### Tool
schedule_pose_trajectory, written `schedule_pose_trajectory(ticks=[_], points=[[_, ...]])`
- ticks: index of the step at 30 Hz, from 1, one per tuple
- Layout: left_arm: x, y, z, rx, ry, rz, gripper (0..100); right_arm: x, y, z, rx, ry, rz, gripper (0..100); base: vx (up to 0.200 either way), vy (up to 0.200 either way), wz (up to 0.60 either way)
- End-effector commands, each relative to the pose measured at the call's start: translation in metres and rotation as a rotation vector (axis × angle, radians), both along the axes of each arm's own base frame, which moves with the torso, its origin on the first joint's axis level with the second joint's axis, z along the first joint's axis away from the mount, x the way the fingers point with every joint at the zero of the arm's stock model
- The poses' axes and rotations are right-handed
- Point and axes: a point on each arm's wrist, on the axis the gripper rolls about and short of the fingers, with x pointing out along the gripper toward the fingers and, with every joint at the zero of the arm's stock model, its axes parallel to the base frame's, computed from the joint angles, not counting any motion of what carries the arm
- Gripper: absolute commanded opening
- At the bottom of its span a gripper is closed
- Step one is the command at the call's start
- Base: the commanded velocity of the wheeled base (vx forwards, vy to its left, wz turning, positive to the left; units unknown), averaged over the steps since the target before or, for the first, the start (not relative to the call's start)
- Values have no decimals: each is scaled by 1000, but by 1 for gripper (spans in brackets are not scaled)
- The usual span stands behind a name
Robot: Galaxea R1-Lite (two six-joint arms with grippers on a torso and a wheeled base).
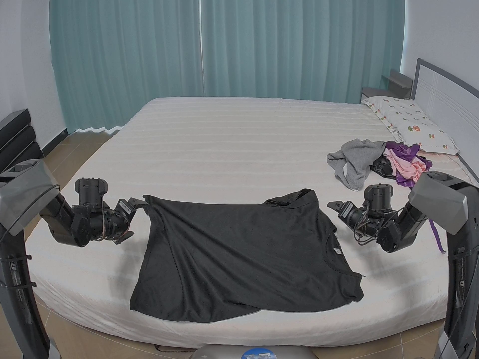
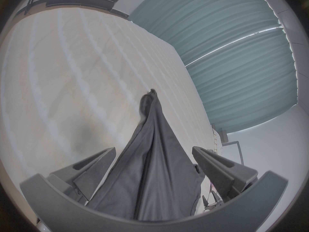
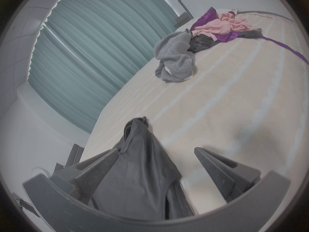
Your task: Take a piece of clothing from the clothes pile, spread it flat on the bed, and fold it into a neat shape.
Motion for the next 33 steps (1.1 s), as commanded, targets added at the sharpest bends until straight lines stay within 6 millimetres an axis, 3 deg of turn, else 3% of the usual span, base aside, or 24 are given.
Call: schedule_pose_trajectory(ticks=[1, 6, 7, 8, 13, 19, 26, 33], points=[[-61, -8, 15, -26, -26, -49, 100, -59, -19, 35, 64, 8, 66, 100, 0, 0, 0], [-93, -21, 12, -26, 36, -87, 100, -108, -25, 27, 51, -3, 132, 100, 0, 0, 0], [-93, -21, 12, -26, 36, -87, 100, -108, -25, 27, 51, -3, 132, 100, 0, 0, 0], [-106, -25, 15, -35, 50, -95, 100, -123, -28, 25, 57, 0, 142, 100, 0, 0, 0], [-128, -38, 7, -54, 125, -127, 100, -145, -31, 21, 53, 12, 146, 100, 0, 0, 0], [-143, -40, -2, -49, 185, -142, 100, -154, -30, 18, 61, 43, 163, 100, -200, 0, 0], [-144, -40, -6, -40, 201, -145, 100, -154, -30, 13, 63, 64, 161, 100, -200, 0, 0], [-141, -39, -19, 51, 230, -115, 100, -154, -29, 9, 69, 80, 171, 100, 0, 0, 0]])
